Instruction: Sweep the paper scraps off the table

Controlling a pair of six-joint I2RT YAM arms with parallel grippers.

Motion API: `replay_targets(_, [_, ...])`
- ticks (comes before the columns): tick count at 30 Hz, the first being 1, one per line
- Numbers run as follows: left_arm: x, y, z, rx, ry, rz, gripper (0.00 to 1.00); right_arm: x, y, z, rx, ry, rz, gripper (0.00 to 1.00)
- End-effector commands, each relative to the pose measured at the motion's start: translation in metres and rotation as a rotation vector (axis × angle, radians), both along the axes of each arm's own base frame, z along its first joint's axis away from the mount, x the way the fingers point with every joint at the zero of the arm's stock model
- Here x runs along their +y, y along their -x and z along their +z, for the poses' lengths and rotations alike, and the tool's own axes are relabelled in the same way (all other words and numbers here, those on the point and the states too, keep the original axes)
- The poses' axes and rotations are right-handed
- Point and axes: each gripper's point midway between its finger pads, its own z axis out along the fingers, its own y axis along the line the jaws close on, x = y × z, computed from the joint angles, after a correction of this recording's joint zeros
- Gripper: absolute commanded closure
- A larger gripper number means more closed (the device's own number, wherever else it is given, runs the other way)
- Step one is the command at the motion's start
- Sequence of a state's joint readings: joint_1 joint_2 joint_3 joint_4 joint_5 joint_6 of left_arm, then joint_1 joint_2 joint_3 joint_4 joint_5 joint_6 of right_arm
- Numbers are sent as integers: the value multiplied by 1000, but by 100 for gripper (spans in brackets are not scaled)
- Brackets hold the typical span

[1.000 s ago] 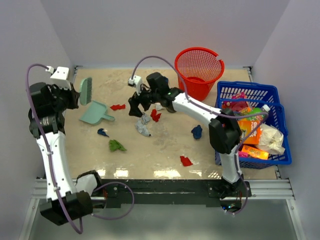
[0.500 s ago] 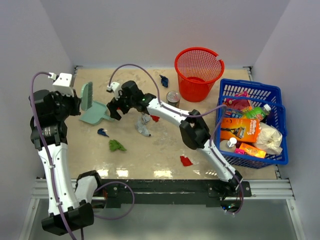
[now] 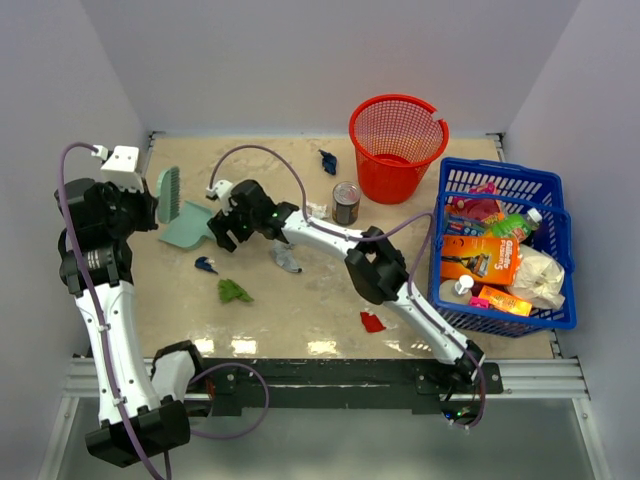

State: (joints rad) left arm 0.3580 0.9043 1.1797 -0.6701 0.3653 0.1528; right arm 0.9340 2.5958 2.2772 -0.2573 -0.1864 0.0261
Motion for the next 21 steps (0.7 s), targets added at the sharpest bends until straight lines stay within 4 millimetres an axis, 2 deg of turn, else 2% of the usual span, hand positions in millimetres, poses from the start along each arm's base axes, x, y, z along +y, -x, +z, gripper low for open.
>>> replay_targets(1, [-1,-1,10,-39,-7,-13,100,19,-7,31,-57,-91,0,19])
replay_targets(7, [-2,0,10,-36,-9,-16,100,24,-5,22,-72,-85,5,31])
replay_targets(13, [-4,1,1,-15,4,-20,100,28,-2,18,-87,-77,21,37])
replay_targets(21, [-8,0,0,-24,20,-39,100,26,-7,29,-139,-70,32,53])
